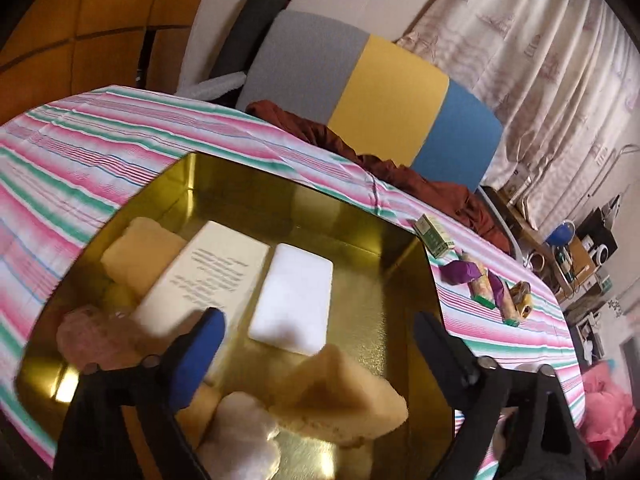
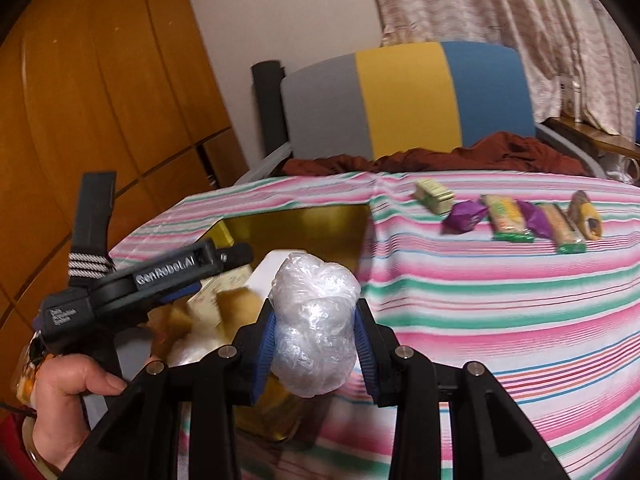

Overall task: Organize objects
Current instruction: 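Carry the white sponge and wrapped bundle into the gold tray and open both tools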

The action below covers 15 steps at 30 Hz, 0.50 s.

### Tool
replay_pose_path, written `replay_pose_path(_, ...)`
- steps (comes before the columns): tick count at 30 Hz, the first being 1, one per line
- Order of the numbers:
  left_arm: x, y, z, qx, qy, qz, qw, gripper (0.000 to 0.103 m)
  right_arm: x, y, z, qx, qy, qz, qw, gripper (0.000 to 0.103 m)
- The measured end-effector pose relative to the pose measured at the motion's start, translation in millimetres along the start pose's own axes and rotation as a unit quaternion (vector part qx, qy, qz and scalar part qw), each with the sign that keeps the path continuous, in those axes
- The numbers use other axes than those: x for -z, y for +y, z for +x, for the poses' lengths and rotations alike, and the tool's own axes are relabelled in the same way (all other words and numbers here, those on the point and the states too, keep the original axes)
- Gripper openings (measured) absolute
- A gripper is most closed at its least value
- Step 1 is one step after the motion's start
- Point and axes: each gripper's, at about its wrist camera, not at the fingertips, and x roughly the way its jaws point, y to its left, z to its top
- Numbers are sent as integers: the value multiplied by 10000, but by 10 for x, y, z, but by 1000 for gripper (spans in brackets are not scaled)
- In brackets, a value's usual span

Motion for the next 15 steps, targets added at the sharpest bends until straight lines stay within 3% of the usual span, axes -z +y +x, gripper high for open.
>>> replay_pose_path(8, -150, 184, -479, -135, -645, -215, 9976, 103, 74, 221, 176, -613, 506, -151, 9967, 38)
replay_pose_path(15, -184, 389, -680, -320, -888, -528, 9941, 103, 152, 443, 342, -881, 881, -360, 9916, 39)
